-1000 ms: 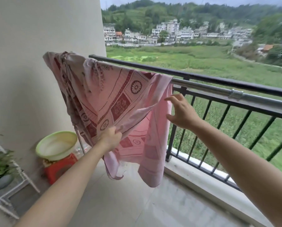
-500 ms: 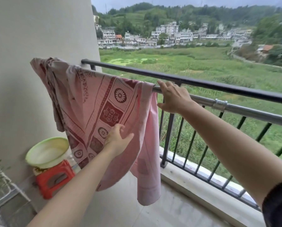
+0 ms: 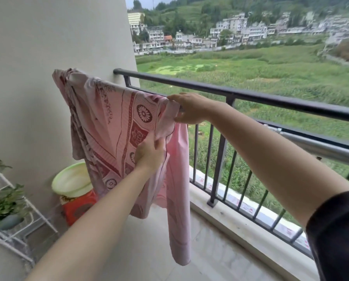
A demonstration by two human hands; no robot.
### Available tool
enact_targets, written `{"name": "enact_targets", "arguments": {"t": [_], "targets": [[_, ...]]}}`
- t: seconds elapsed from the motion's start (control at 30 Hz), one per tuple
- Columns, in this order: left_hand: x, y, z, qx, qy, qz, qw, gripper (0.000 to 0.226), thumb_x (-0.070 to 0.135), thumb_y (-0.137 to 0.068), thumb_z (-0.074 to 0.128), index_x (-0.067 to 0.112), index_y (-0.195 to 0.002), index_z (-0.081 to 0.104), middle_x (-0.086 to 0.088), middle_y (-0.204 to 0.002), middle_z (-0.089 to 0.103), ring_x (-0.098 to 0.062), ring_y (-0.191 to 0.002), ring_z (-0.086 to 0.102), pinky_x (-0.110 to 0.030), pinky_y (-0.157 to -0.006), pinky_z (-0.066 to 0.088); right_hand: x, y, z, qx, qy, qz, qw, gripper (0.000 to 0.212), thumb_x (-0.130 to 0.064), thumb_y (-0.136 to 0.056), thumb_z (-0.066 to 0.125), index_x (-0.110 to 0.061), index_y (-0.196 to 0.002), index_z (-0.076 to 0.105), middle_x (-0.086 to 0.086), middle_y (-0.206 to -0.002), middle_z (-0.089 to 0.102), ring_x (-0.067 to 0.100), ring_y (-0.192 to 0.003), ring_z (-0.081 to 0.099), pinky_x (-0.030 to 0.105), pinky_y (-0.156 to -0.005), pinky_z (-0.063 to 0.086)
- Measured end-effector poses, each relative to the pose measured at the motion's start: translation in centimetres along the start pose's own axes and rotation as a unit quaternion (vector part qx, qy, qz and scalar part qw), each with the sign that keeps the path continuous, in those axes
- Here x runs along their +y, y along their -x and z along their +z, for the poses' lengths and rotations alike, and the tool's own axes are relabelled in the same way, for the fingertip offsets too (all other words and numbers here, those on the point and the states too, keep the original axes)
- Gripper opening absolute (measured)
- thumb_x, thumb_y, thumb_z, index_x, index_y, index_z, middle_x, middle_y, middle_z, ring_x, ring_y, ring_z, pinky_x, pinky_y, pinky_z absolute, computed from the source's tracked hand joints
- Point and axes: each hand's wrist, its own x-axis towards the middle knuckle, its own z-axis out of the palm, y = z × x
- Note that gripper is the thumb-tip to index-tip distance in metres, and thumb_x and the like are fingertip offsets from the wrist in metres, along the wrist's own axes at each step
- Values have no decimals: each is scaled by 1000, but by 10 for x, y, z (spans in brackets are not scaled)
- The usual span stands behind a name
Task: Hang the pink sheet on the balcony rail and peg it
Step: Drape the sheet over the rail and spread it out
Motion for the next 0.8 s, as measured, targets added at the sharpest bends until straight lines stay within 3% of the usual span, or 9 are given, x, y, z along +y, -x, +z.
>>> {"name": "enact_targets", "arguments": {"t": [0.07,0.17,0.23,0.33,0.43,0.53,0.63,0.73,0.8], "targets": [[12,-10,-26,81,7,68,994,16,24,-101,43,13,-93,50,8,-67,52,-21,-61,53,-26,-49,35,-1,-6,2,25,-11,-20,999,55,-38,-90,66,-26,-141,48,1,-133,57,21,-117,56,34,-94,50],[48,-34,-70,167,15,172,971,11,16,-98,47,9,-97,56,1,-74,58,-23,-66,57,-31,-54,41,-11,-11,-3,69,-15,-26,997,32,-41,-92,63,-15,-110,60,2,-106,60,19,-89,59,35,-77,55],[77,-43,-95,192,-62,263,943,13,18,-94,53,9,-98,61,-4,-83,64,-21,-71,60,-25,-55,34,-17,-9,-12,125,-18,-15,992,31,-43,-95,58,-12,-96,55,-1,-86,57,14,-68,53,30,-61,50],[103,-38,-113,174,-212,368,889,28,32,-87,66,12,-105,61,-5,-96,64,-18,-74,58,-22,-57,31,-7,5,-30,207,-1,31,978,11,-22,-97,53,-12,-92,54,4,-79,60,21,-65,57,28,-50,41],[94,-27,-102,98,-339,347,869,38,24,-87,69,13,-118,50,-9,-110,56,-27,-89,62,-32,-62,41,15,34,-49,229,102,92,964,11,-12,-95,50,-16,-86,54,6,-75,57,28,-67,62,29,-51,38],[66,-14,-81,-2,-370,229,900,31,3,-86,52,15,-115,49,-12,-112,57,-38,-98,62,-41,-73,47,43,79,-59,200,175,163,950,13,-22,-95,55,-13,-91,64,10,-82,65,30,-72,64,31,-56,43],[52,7,-66,-77,-293,182,935,10,20,-89,51,21,-99,51,-13,-99,68,-37,-90,64,-35,-71,45,68,142,-65,110,157,283,940,25,-40,-89,66,-16,-96,67,12,-94,66,33,-88,66,34,-65,47],[75,36,-50,-88,-187,256,944,10,25,-90,54,23,-100,54,-9,-88,70,-34,-85,66,-29,-66,39,82,210,-71,37,98,374,921,30,-55,-80,71,-26,-85,66,7,-88,63,28,-81,58,33,-70,50],[102,60,-42,-89,-98,306,943,11,27,-89,58,22,-99,56,-3,-82,71,-32,-82,67,-29,-65,36,86,249,-77,41,105,415,903,21,-48,-75,64,-27,-73,65,8,-89,68,28,-80,59,36,-75,55]]}}
